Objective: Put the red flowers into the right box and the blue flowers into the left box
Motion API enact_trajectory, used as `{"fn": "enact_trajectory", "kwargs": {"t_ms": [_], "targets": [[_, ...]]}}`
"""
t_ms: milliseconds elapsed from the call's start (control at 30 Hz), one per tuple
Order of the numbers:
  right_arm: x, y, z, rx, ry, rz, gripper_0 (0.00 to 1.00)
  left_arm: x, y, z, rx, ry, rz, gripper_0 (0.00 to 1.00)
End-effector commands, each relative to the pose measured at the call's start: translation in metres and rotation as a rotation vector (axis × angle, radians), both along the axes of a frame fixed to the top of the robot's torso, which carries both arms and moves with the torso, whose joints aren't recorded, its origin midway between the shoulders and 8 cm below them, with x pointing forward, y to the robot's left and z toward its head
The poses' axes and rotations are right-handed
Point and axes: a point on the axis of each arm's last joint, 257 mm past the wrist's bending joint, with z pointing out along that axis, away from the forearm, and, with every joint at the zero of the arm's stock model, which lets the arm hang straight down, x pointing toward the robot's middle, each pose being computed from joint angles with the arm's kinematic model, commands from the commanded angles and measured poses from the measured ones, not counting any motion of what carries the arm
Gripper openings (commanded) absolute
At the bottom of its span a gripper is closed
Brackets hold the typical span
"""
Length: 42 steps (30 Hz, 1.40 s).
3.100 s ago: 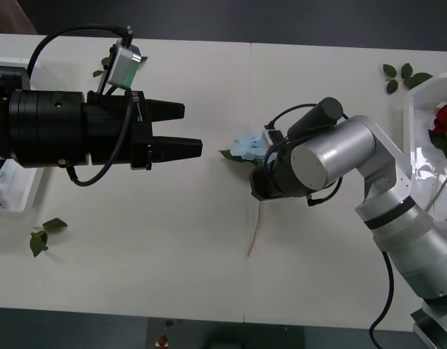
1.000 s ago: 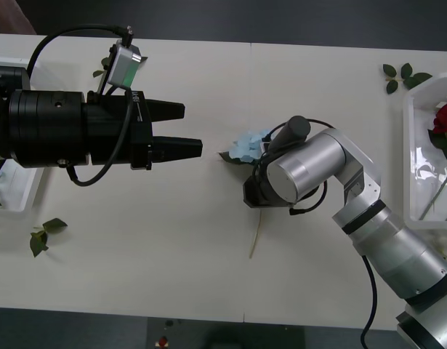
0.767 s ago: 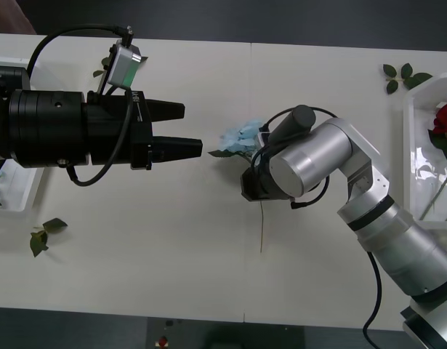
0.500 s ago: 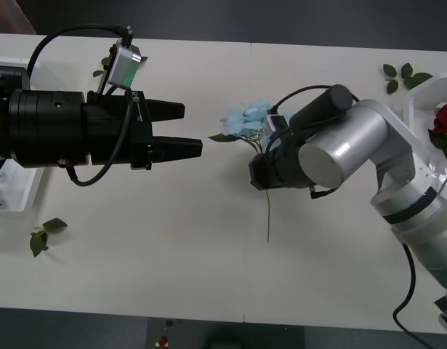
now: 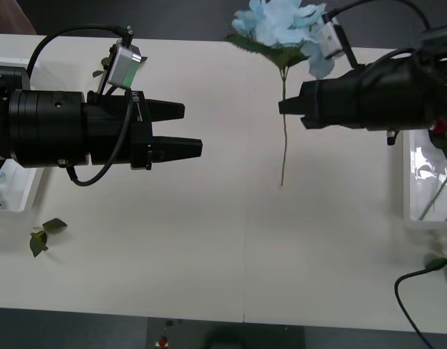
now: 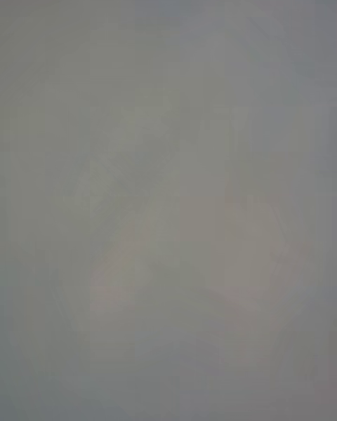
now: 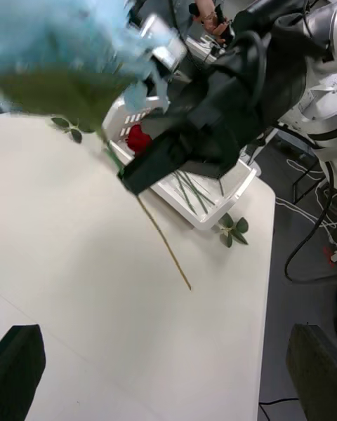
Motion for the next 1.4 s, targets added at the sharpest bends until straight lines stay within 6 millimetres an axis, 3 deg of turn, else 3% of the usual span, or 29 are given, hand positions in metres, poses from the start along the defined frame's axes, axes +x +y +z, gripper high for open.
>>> {"fn": "enact_trajectory", "kwargs": {"t_ms": [33,200,333,700,900,933,1000,1133,1400], "targets": [[-0.013,0.025,0.036,0.126,-0.108,0.142,0.0,-0.002,0.001,0.011,-0.002,-0.047,-0.01,1.0],[-0.029,0.038,0.073,0.306,-0.176,0.252,0.0,-0.002,0.001,0.011,-0.002,-0.047,-0.01,1.0],[-0.045,0.061,0.1,0.48,-0.139,0.335,0.0,-0.002,0.001,0.011,-0.002,-0.047,-0.01,1.0],[-0.056,0.101,0.152,0.597,-0.164,0.407,0.0,-0.002,0.001,0.011,-0.002,-0.047,-0.01,1.0],[-0.057,0.112,0.165,0.625,-0.152,0.417,0.0,-0.002,0.001,0.011,-0.002,-0.047,-0.01,1.0],[-0.058,0.112,0.165,0.63,-0.143,0.42,0.0,-0.006,0.001,-0.006,-0.019,0.012,-0.006,1.0],[-0.058,0.113,0.163,0.636,-0.129,0.423,0.0,-0.006,0.001,-0.003,-0.034,0.018,-0.005,1.0],[-0.058,0.113,0.163,0.636,-0.129,0.423,0.0,-0.013,0.0,0.024,-0.112,0.047,-0.034,1.0],[-0.058,0.113,0.163,0.636,-0.129,0.423,0.0,-0.014,-0.001,0.05,-0.097,0.078,-0.054,1.0]]}}
